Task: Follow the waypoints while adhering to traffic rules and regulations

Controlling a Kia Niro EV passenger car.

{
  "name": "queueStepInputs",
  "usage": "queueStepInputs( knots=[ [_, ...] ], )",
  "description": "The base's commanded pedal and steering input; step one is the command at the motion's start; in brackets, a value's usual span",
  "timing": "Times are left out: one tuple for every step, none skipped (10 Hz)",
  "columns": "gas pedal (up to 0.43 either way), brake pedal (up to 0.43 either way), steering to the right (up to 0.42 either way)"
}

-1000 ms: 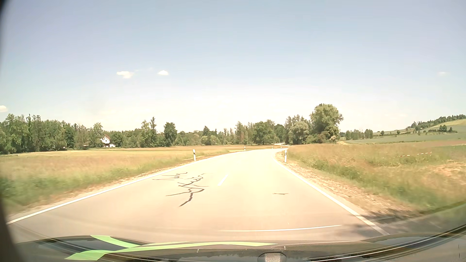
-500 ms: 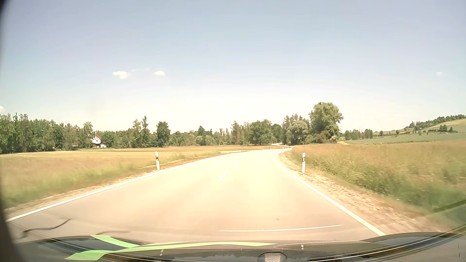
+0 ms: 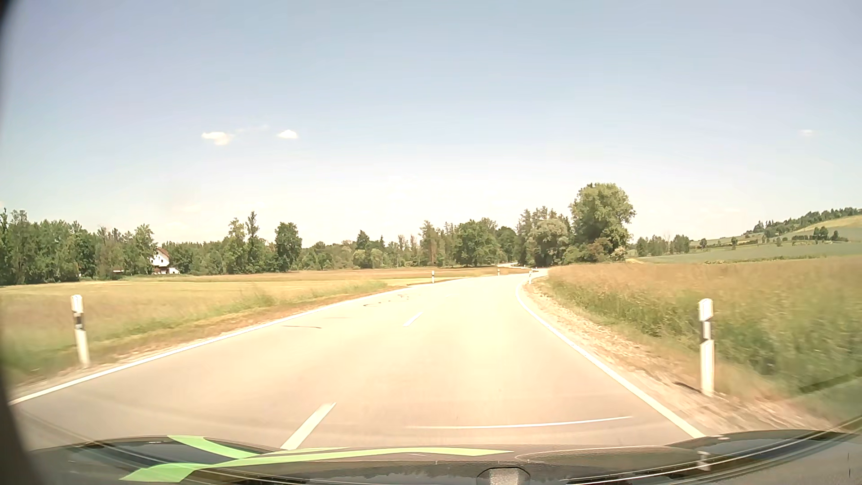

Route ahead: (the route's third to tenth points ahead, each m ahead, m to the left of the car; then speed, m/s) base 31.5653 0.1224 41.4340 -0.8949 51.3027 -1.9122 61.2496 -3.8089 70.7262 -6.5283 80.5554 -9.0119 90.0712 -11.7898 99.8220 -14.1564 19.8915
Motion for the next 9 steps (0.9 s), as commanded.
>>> queueStepInputs(
  knots=[
    [0.087, 0.0, 0.008],
    [0.098, 0.0, 0.01],
    [0.13, 0.0, 0.013],
    [0.15, 0.0, 0.016],
    [0.157, 0.0, 0.017],
    [0.169, 0.0, 0.017],
    [0.177, 0.0, 0.017],
    [0.177, 0.0, 0.018],
    [0.189, 0.0, 0.019]
  ],
)
